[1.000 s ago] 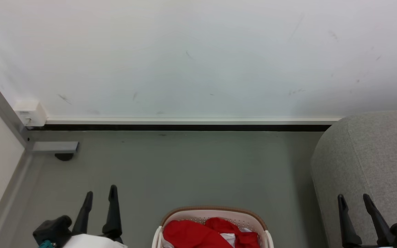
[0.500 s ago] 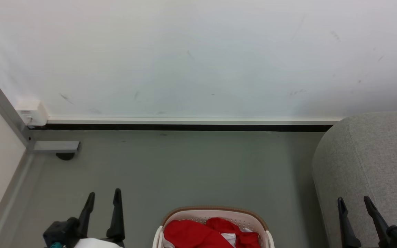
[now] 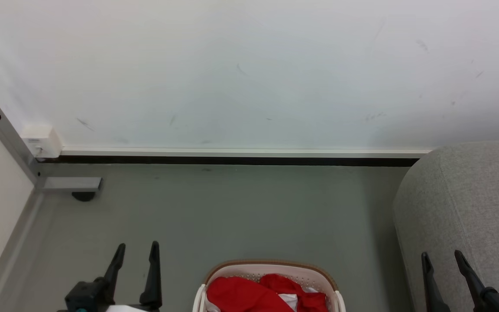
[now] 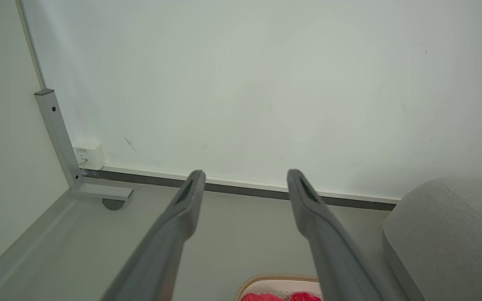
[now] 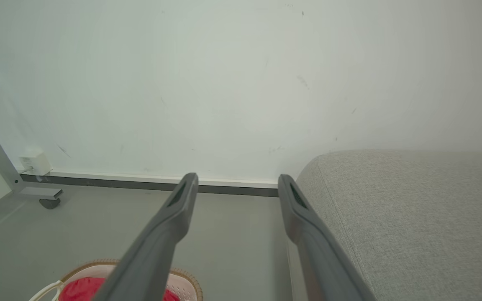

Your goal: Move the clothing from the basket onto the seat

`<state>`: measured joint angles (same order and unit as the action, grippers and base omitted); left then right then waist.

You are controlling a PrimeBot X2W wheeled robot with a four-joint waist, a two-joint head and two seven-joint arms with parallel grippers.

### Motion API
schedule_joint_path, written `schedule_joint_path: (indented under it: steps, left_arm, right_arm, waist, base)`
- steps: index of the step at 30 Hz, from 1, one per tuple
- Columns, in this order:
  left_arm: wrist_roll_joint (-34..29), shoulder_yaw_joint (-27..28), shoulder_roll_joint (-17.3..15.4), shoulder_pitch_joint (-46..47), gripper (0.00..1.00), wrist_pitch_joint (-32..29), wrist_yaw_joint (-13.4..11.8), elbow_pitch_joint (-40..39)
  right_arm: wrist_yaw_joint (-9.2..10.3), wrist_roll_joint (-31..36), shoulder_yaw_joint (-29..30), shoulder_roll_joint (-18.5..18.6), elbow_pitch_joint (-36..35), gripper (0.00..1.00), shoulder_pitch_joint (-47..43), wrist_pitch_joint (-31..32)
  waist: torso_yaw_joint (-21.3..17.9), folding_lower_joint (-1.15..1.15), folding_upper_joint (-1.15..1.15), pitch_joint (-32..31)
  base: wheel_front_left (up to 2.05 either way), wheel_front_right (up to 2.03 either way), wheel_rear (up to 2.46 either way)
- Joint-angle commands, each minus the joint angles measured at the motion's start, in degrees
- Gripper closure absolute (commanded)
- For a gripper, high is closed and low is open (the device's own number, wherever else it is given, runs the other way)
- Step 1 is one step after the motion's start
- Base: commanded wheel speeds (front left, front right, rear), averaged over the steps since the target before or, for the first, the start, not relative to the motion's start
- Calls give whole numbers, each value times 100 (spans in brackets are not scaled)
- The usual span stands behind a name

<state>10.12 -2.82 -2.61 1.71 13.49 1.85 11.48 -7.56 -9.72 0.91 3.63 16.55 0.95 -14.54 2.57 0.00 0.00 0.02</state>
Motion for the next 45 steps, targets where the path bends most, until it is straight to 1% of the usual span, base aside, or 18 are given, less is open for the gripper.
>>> schedule_joint_path:
  steps: [1, 14, 20, 24, 28, 32, 37, 41, 45]
  left_arm:
    - [-193, -6, -46, -33, 0, 62, 18, 16]
    - [-576, -46, -47, -74, 0, 175, 45, 46]
    - [-457, -58, -46, -40, 0, 170, 38, 31]
    - [-404, -84, -44, 85, 0, 169, 109, 65]
    - [-425, -215, -44, 252, 0, 169, 230, 243]
    - [-456, -483, -41, 525, 0, 169, 353, 509]
    - [-570, -973, -42, 1106, 0, 169, 460, 985]
    - [-652, -1570, -44, 1671, 0, 169, 516, 1507]
    - [-534, -2162, -45, 2220, 0, 115, 551, 2086]
  right_arm:
    - [12, 157, 45, -9, 17, 0, -45, -22]
    - [14, 650, 92, -90, 58, 0, -83, -72]
    - [14, 471, 109, -82, 0, 0, -50, -58]
    - [14, 396, 129, -81, -69, 0, 112, -58]
    - [14, 320, 155, -80, -144, 0, 225, -58]
    - [14, 281, 114, -79, -265, 0, 403, -58]
    - [14, 286, 60, -80, -468, 0, 785, -58]
    - [14, 265, -11, -79, -658, 0, 1175, -58]
    - [14, 194, -148, -81, -824, 0, 1534, -58]
  waist:
    - [5, 0, 0, 3]
    - [-1, 0, 0, 3]
    - [-50, 0, 0, 69]
    - [-108, 0, 0, 233]
    - [-156, 0, 0, 444]
    - [-215, 0, 0, 747]
    - [-315, 0, 0, 1340]
    - [-407, 0, 0, 1903]
    - [-533, 0, 0, 2477]
  base:
    - [0, 0, 0]
    - [0, 0, 0]
    - [0, 0, 0]
    - [0, 0, 0]
    - [0, 0, 0]
    - [0, 0, 0]
    - [0, 0, 0]
    - [0, 0, 0]
    - [0, 0, 0]
